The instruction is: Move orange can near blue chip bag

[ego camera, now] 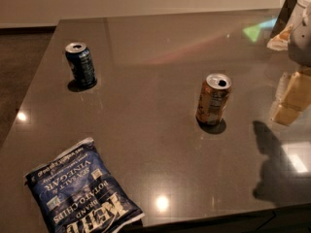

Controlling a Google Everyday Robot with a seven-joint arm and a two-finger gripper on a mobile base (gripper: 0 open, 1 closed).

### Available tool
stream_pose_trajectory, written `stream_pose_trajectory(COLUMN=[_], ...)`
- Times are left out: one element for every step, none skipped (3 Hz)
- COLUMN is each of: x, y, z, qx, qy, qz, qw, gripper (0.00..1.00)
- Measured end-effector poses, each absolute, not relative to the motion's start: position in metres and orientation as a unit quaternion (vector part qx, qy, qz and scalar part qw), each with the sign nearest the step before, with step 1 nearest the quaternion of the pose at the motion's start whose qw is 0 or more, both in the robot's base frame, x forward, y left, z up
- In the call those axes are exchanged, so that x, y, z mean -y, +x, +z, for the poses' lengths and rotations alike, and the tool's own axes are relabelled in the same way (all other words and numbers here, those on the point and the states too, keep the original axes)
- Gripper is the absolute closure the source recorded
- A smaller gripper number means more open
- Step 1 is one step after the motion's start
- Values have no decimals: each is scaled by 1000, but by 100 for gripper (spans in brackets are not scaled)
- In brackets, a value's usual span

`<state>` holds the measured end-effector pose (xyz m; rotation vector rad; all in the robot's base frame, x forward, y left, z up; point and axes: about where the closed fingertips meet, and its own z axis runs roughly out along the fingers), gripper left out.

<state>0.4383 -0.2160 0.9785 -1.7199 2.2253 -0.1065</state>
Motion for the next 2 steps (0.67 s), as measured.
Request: stream_pose_trajectory(x=[216, 212], y=[438, 448], z=[979, 977], qx=[-780, -784], qy=[-603, -597], qz=[-37, -11], qw=[163, 168], gripper=[0, 0])
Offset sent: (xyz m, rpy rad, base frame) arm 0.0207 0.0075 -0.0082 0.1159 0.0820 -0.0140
